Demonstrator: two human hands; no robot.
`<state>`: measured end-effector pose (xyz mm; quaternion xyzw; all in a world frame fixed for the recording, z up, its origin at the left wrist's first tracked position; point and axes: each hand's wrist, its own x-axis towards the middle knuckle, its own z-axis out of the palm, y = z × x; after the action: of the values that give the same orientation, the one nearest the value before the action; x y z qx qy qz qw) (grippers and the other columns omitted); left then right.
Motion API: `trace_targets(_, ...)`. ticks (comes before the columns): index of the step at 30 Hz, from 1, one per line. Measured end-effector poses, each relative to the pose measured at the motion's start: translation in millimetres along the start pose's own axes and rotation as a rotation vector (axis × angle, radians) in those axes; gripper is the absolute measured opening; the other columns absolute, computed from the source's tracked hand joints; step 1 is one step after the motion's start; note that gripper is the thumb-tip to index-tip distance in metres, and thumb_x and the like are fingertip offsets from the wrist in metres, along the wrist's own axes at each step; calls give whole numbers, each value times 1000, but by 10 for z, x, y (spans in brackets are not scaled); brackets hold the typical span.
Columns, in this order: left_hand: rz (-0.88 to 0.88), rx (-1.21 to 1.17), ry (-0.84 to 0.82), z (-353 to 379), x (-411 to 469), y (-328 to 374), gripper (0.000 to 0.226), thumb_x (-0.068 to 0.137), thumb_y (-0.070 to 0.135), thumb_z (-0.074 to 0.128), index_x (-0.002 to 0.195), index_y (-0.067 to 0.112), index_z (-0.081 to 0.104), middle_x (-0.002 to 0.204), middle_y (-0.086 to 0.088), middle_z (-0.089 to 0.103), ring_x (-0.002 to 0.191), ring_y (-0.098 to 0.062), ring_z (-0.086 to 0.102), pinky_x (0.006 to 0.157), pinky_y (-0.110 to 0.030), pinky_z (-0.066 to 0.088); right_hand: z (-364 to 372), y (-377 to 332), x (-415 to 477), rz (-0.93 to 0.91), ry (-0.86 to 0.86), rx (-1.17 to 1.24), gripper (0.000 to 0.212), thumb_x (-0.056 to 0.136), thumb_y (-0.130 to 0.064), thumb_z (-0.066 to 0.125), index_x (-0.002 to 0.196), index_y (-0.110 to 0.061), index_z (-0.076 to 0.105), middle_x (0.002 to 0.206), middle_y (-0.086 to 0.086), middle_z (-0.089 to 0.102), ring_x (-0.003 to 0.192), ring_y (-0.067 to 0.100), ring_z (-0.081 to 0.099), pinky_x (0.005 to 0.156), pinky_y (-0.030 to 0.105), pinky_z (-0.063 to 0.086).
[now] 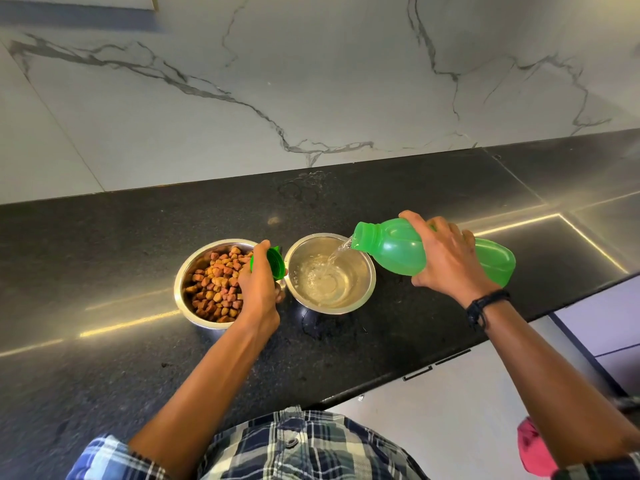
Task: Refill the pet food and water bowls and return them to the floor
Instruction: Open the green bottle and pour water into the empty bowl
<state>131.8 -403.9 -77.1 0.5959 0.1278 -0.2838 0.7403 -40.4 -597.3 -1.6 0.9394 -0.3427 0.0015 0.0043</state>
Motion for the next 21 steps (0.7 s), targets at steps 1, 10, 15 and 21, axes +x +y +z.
trace_targets(1,0,3,2,0,-2,-1,23,89,48,58,93,25,56,86,-2,58,63,-10,50,49,-23,40,-1,3,-1,1,-2,-1,118,57,-21,92,150,-36,20,126,10,47,121,32,48,104,64,36)
trace_targets(10,-3,6,1,-5,7,-17,26,88,49,58,98,24,55,92,-4,56,64,-10,48,50,-25,39,6,15,7,5,-5,-12,119,57,-21,92,150,-36,19,127,11,47,122,33,47,105,65,34)
trace_targets(15,5,14,-8,-12,9,-26,26,89,49,57,96,24,56,88,-4,57,61,-10,47,49,-25,38,-6,26,7,1,-1,-5,118,58,-20,91,150,-36,19,127,11,47,122,34,47,106,66,33)
trace_targets(21,3,10,-9,-17,6,-22,31,89,49,57,103,22,56,90,-4,56,63,-10,48,49,-24,38,-18,18,16,2,3,-19,118,57,-20,92,150,-36,20,126,11,48,122,34,48,105,66,34)
